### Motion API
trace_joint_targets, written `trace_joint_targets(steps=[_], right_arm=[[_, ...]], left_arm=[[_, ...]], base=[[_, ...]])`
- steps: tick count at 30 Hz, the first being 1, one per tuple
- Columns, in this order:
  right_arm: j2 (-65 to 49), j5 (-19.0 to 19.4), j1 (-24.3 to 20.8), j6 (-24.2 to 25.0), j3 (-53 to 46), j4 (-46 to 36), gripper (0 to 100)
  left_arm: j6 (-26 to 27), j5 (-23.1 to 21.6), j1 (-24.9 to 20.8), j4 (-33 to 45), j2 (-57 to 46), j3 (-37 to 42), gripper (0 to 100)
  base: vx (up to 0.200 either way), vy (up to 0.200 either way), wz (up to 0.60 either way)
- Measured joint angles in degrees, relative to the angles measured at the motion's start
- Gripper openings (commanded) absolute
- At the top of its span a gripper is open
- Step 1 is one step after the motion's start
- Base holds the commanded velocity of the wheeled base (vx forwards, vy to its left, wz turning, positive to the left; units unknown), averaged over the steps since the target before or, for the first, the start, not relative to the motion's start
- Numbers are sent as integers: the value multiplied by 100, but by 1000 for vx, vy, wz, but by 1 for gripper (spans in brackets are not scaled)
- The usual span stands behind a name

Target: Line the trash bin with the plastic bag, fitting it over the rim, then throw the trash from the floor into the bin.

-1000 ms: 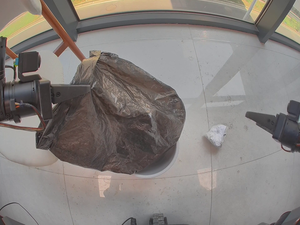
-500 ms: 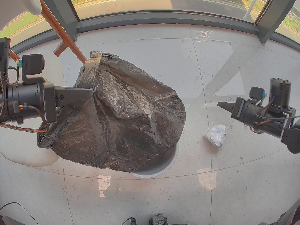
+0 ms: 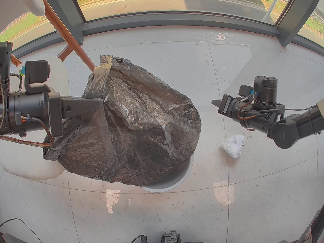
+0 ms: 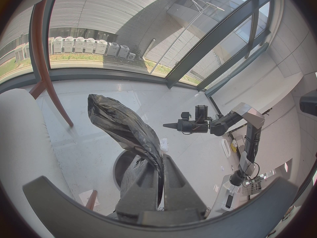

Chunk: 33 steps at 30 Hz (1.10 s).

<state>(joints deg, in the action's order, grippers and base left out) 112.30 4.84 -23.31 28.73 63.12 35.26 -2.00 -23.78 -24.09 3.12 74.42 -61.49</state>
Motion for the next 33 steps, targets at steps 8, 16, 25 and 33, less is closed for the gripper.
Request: trace_joint_targets(steps=[8,16,25,33], right_arm=[[686,-200,-157,85,1078,7,0],[1181,-239,-690,684,1766,-34,0],[1262,-178,-1252,1229,1601,-66,0],[991,-107,-1737,1591,909,-68,0]], left_arm=[[-18,-11,-85,5,-135,13,0],[-24,-5,-110,11,-251,27,0],[-21,11,-116,-6,-301,59,0],[6,46,-113,-50,-306,33,0]], base=[[0,0,0],[0,0,0],[0,0,0],[0,0,0]])
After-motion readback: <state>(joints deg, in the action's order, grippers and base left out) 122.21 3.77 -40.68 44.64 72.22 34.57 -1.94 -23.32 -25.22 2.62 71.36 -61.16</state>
